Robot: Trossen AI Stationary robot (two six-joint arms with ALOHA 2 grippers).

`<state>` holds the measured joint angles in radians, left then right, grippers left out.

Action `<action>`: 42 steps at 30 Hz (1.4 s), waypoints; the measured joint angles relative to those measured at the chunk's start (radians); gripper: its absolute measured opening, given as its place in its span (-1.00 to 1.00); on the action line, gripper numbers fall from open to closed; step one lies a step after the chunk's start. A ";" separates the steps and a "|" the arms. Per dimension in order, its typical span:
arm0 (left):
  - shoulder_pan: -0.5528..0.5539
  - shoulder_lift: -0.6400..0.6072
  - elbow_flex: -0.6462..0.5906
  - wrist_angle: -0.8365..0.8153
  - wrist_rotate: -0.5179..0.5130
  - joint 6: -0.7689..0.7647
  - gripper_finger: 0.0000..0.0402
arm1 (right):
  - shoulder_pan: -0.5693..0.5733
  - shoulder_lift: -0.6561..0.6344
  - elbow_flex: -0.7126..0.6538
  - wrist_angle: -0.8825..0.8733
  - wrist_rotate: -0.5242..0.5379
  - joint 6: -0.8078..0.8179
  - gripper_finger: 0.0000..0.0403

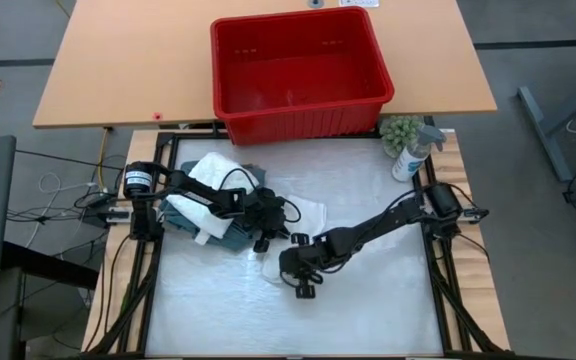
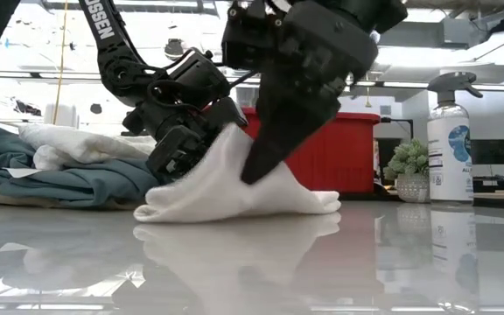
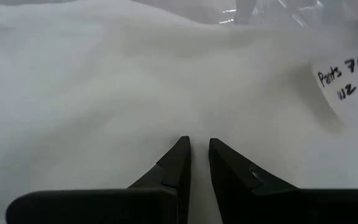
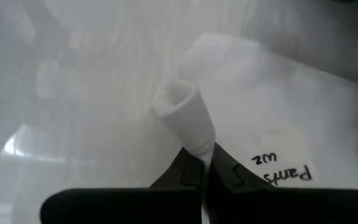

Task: Fold Laundry from Bin
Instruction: Fold the white underwear in the red bin

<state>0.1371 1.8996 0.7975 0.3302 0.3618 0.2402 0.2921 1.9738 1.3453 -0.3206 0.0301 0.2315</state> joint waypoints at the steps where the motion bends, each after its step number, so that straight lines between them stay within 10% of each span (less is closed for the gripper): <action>1: 0.000 0.000 0.000 0.000 0.000 -0.002 -0.77 | -0.006 -0.015 -0.019 0.017 -0.004 0.008 -0.89; 21: 0.000 0.000 -0.002 0.014 -0.001 -0.106 -0.77 | -0.158 -0.270 -0.338 0.245 -0.009 0.154 -0.89; 42: -0.002 0.001 -0.002 0.016 0.027 -0.151 -0.77 | -0.259 -0.336 -0.357 0.202 0.023 0.109 -0.89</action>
<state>0.1356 1.9007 0.7959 0.3466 0.3889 0.0897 0.0332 1.6377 0.9886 -0.1191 0.0528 0.3405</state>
